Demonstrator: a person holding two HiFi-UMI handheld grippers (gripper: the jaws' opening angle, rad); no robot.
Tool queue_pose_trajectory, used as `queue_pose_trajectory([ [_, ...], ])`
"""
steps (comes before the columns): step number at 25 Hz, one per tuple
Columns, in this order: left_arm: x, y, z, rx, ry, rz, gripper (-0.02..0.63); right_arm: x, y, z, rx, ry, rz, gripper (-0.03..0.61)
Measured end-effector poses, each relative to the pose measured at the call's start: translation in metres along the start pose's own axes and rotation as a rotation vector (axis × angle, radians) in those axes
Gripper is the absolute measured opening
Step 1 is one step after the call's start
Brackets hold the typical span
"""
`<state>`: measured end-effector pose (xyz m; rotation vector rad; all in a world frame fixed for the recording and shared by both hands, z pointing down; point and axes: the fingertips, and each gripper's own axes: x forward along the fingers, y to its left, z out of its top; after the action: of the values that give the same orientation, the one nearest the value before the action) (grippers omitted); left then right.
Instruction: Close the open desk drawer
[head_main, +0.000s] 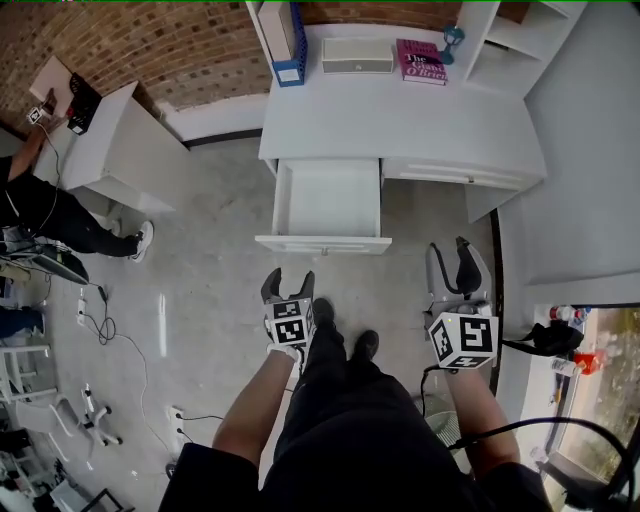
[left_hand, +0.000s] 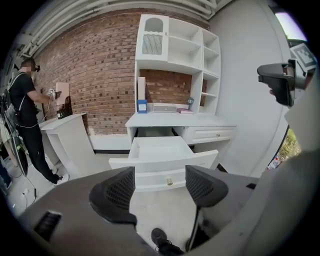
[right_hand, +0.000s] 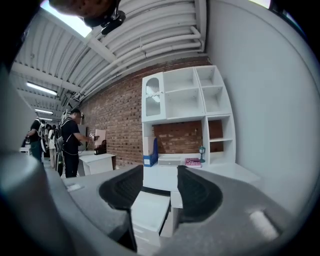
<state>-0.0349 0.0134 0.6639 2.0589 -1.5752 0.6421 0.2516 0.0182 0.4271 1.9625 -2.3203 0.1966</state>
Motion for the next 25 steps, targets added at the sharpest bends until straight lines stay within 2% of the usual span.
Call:
queue_pose_trajectory([
  [6,0.056,0.002,-0.019,-0.011,0.069,-0.013,0.311,0.025,-0.012,-0.017,-0.026,0.058,-0.049,0.215],
  [15,0.135,0.036,-0.059,-0.048,0.167,0.017,0.311,0.084,-0.006,-0.042,-0.079,0.162,-0.076,0.210],
  [19,0.160,0.042,-0.062,-0.045,0.184,0.009,0.311,0.103,0.000,-0.059,-0.079,0.206,-0.078,0.209],
  [25,0.172,0.049,-0.055,-0.049,0.170,0.041,0.311,0.124,0.013,-0.070,-0.073,0.235,-0.066,0.207],
])
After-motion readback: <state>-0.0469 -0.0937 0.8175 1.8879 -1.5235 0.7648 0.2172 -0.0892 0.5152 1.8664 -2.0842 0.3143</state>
